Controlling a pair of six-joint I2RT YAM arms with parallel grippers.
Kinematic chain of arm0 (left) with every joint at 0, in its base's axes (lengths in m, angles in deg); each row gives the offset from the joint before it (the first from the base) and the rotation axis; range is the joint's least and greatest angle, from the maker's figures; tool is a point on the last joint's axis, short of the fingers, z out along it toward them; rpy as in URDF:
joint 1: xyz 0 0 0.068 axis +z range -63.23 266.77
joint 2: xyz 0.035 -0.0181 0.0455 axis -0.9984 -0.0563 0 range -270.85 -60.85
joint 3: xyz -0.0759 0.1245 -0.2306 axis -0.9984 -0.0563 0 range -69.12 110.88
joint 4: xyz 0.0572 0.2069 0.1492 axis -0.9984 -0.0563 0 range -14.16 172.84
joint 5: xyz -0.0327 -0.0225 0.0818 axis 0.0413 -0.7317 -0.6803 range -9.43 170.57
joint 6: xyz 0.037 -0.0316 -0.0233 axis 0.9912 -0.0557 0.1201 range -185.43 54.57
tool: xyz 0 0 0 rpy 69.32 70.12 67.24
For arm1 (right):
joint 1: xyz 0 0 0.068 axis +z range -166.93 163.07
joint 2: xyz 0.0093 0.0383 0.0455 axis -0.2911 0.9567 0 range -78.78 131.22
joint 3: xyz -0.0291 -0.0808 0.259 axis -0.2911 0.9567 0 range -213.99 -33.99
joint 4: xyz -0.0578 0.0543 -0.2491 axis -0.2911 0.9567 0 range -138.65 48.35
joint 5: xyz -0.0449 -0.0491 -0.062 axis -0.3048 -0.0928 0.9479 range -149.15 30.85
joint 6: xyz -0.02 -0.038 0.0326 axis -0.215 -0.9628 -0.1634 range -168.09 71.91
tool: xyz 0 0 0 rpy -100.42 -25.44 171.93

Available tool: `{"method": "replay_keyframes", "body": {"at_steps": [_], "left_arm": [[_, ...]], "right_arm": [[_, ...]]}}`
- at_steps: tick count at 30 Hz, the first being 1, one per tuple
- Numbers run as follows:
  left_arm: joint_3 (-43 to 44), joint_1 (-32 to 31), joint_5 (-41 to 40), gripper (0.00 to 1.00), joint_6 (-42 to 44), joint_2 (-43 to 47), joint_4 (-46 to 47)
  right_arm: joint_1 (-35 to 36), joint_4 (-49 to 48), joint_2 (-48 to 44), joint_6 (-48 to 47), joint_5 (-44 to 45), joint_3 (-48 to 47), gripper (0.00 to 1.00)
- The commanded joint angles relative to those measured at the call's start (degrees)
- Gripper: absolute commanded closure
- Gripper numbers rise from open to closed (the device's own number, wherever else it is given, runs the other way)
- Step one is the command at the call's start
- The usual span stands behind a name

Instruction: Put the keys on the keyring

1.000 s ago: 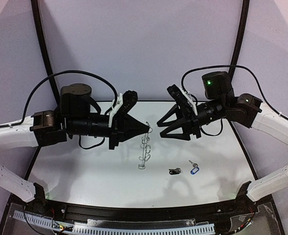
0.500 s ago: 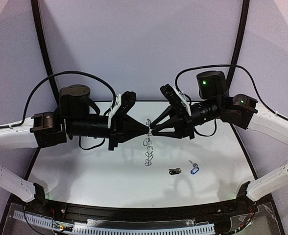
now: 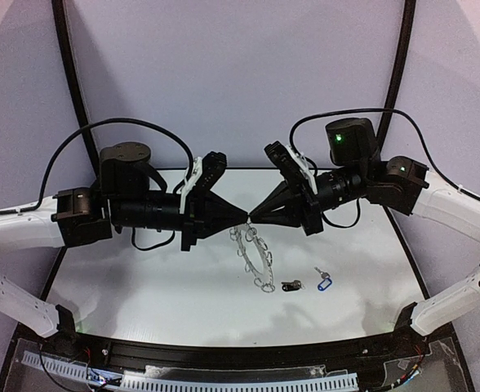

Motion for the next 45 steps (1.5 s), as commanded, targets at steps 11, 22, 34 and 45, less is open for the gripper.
{"method": "replay_keyframes", "body": {"at_steps": [11,22,34,45], "left_arm": [[-3.31,-0.29,-5.06,0.33,-2.51,1.51,8.3],[-7.12,-0.33,-12.21,0.32,-6.68,6.79,5.15],[-2.96,-0.29,-5.03,0.44,-7.52,2.5,2.49],[-1.53,-0.29,-4.46,0.57,-6.93,1.33,-2.57]], "right_arm": [[2.02,-12.09,-6.28,3.32,13.94,5.82,1.0],[2.02,-1.21,-6.26,-3.35,9.97,1.89,1.0],[2.1,1.88,-3.48,-3.55,9.6,-1.44,1.0],[2.75,7.82,0.07,-5.38,8.98,-5.55,1.0]]}}
